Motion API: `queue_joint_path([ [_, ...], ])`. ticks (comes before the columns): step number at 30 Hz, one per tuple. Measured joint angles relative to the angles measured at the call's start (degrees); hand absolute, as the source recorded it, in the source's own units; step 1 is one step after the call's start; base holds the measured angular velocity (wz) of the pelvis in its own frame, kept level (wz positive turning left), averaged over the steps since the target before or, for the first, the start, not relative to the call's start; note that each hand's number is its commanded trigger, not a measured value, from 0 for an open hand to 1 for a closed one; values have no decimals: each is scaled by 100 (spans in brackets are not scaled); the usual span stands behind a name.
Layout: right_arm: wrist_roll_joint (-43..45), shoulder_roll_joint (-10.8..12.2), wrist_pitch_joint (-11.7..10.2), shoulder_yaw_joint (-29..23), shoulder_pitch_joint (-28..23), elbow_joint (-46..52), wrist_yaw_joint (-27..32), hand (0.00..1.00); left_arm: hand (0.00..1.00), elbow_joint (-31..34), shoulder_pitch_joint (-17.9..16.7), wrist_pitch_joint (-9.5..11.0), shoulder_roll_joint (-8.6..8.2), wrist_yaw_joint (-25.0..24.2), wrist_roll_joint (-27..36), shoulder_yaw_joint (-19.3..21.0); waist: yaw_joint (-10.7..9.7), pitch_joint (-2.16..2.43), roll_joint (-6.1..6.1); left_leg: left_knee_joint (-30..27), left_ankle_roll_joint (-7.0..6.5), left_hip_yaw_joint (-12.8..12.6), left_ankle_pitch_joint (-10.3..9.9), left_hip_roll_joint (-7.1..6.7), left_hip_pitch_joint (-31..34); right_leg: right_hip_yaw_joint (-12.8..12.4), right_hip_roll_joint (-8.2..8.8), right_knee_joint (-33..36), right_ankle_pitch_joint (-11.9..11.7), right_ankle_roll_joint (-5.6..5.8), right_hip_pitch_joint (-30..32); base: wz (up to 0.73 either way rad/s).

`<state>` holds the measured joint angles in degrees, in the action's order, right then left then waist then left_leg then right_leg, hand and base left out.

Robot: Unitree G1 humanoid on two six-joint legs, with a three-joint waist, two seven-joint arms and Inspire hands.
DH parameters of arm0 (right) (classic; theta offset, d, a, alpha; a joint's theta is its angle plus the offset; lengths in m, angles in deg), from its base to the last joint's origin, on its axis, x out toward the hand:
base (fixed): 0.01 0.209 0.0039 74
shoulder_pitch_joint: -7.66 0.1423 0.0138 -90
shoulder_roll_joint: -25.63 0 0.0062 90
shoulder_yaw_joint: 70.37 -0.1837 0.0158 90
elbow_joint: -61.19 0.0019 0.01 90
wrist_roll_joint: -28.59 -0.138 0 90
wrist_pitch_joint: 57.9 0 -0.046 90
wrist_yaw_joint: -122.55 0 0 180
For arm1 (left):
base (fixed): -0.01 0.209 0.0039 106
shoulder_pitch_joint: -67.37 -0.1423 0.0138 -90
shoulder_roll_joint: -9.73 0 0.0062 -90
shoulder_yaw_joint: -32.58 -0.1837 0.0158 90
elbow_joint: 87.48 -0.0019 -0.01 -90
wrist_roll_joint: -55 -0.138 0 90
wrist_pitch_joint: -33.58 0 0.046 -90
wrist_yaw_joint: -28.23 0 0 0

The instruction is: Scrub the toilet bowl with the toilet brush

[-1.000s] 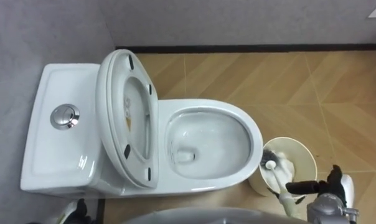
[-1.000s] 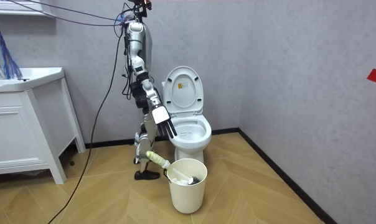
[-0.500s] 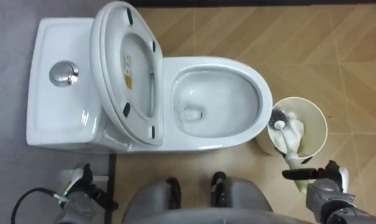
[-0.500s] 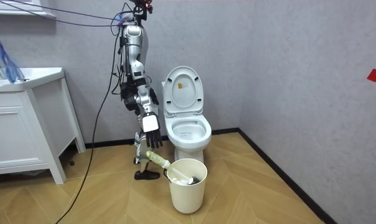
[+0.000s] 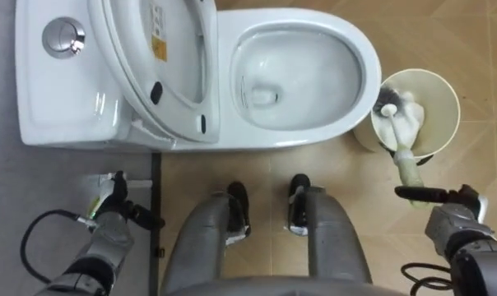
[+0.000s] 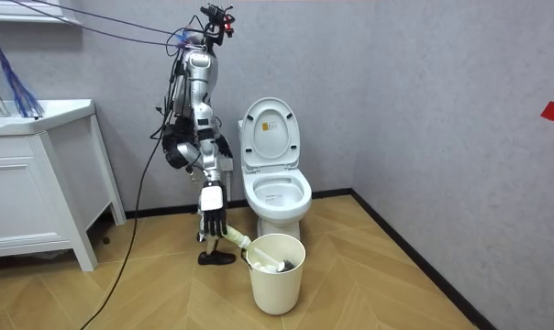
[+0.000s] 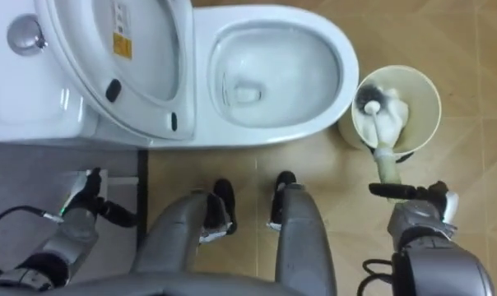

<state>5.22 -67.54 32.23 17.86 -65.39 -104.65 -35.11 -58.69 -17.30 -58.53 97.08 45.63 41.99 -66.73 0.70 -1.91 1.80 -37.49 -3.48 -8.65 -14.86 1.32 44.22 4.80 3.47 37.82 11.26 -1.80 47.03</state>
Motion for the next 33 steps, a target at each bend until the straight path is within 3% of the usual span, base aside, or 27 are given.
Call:
queue_joint_path([
  [4, -14, -154, 4, 66, 112, -27, 39, 0, 0, 164, 4, 13, 18, 49, 30, -59, 126, -3, -7, -86, -6, -14, -4, 19, 369, -6, -9, 48, -27, -11, 360, -2],
  [8, -86, -330, 76, 376, 429, -38, 127, 0, 0, 259, 59, 17, 128, 268, 427, -385, 168, -12, -15, -290, -32, -37, -37, 3, 774, -30, 30, 276, -14, -17, 811, 0],
  [15, -165, -494, 73, 500, 666, -55, 210, 0, 0, 511, 63, 107, 115, 606, 673, -663, 311, -42, -54, -581, -17, 2, -138, 3, 1102, -110, 36, 648, 158, -29, 1140, 5],
  [28, -257, -788, 68, 730, 921, 54, -78, 0, 0, 776, 298, 375, 138, 1136, 909, -662, 399, -82, -94, -1523, 220, 331, -266, 98, 2054, 203, 121, 1587, 425, -342, 1960, 10],
  [33, -330, -794, 38, 852, 1044, 27, -315, 0, 0, 710, 371, 408, 181, 1264, 892, -612, 440, -102, -114, -1836, 305, 493, -320, 96, 2346, 255, 59, 1875, 528, -397, 2219, 2],
])
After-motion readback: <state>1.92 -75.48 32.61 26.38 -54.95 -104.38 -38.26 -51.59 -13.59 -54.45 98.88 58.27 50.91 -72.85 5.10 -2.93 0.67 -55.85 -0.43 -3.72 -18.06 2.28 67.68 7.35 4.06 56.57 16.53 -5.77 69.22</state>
